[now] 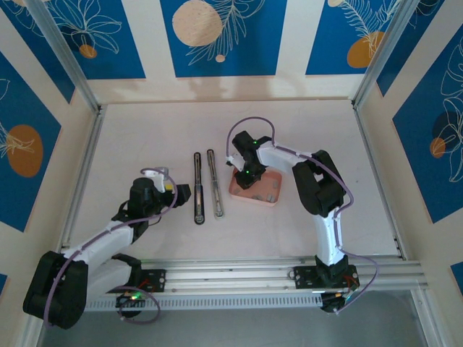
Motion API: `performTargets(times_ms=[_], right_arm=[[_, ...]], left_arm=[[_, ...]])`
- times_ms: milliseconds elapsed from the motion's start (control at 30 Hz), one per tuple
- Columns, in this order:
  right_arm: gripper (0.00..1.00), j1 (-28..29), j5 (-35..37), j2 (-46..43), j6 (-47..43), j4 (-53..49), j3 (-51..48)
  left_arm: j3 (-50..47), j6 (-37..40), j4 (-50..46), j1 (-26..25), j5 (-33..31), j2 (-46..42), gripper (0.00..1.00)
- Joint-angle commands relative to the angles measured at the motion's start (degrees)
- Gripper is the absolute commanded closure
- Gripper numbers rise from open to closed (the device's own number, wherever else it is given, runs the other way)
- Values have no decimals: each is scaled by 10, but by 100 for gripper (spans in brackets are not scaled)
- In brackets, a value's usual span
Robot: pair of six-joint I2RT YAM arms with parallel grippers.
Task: Load the staples into the stapler
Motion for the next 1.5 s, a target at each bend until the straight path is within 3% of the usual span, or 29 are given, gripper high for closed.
performTargets(times_ms=[0,300,533,667,900,1167,1467], right_arm=[[80,-6,4,-8,19,23,-9],[84,-10,-22,-145,124,94,-87],[85,42,41,-265,262,153,-187],[85,83,91,-304,333,168,-223],[85,120,112,-346,435,216,-277],[85,127,77,-331,441,226,-274],[85,154,74,-302,423,223,-246]], left_arm=[[11,0,3,-6,-5,-9,19],[-15,1,-9,-6,-1,-80,19],[-31,11,-31,-6,-1,-128,19],[-30,-16,-58,-7,23,-136,19],[-26,-71,-136,-9,60,-135,21],[-41,-120,-181,-10,127,-122,27],[-38,-145,-133,-19,152,-49,31]])
